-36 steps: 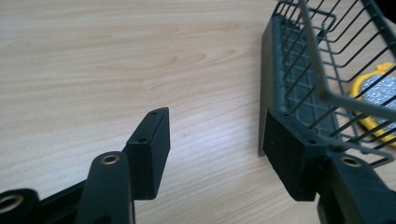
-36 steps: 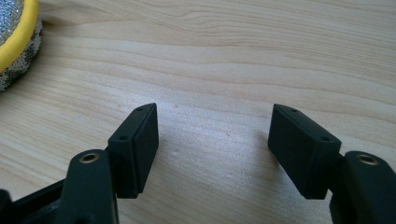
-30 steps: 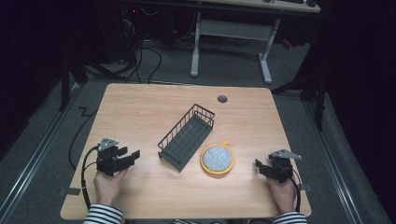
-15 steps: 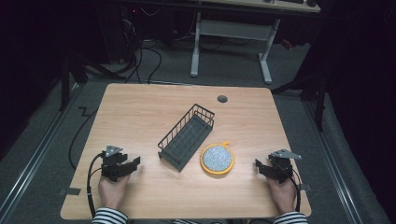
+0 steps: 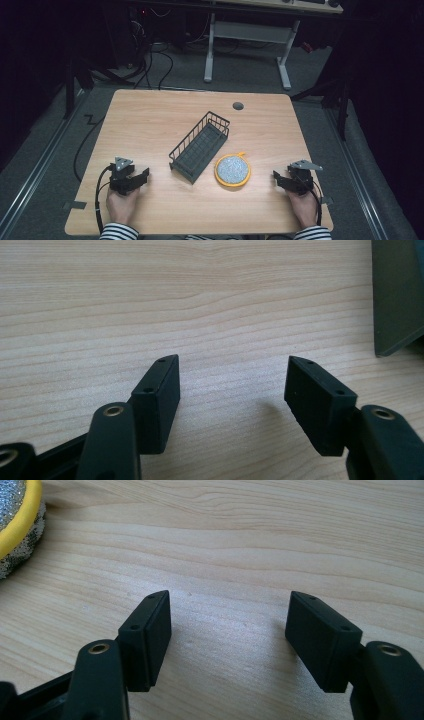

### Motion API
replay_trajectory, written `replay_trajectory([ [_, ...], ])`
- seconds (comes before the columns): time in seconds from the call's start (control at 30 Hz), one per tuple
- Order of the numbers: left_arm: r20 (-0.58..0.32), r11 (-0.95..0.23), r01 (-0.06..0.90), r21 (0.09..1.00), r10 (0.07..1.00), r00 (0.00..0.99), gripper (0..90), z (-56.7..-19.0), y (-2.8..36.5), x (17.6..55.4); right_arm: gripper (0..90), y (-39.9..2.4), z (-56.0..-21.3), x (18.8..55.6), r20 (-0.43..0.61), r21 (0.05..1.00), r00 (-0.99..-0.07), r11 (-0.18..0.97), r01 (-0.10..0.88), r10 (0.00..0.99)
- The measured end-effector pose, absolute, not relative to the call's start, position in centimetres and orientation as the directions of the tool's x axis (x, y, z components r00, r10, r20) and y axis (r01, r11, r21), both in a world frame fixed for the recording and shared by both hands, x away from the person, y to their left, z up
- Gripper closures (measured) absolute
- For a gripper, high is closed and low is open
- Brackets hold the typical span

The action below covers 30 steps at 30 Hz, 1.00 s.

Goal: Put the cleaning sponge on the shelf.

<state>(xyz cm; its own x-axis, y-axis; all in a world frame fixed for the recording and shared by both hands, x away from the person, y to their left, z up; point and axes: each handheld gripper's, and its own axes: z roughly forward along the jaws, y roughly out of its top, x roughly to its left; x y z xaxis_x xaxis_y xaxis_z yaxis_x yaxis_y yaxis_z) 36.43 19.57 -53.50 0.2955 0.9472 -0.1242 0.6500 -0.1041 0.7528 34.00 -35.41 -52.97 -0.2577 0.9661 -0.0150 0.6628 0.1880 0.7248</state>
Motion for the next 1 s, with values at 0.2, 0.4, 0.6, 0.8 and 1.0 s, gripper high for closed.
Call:
replay_trajectory([
  [0.2,-0.112,-0.109,0.643,0.758,0.95,0.293,38.5,-53.6,19.4,36.2,34.3,-35.4,-53.0,34.0,-0.016,0.724,-0.262,0.192,0.662,0.965],
  [0.4,-0.063,-0.154,0.641,0.752,0.951,0.303,35.5,-53.6,18.8,36.2,41.9,-35.1,-52.6,33.9,-0.017,0.71,-0.277,0.206,0.674,0.961],
  [0.6,-0.017,-0.195,0.637,0.745,0.951,0.31,33.7,-53.6,18.3,36.1,39.7,-33.7,-51.3,34.0,0.011,0.727,-0.341,0.226,0.648,0.94],
  [0.8,-0.016,-0.195,0.637,0.745,0.951,0.309,33.5,-53.6,18.3,36.1,39.3,-32.2,-50.1,34.6,0.057,0.742,-0.39,0.222,0.633,0.919],
  [1.0,-0.016,-0.195,0.637,0.745,0.951,0.31,33.4,-53.6,18.3,36.1,38.6,-30.2,-49.4,35.5,0.087,0.738,-0.446,0.243,0.629,0.891],
])
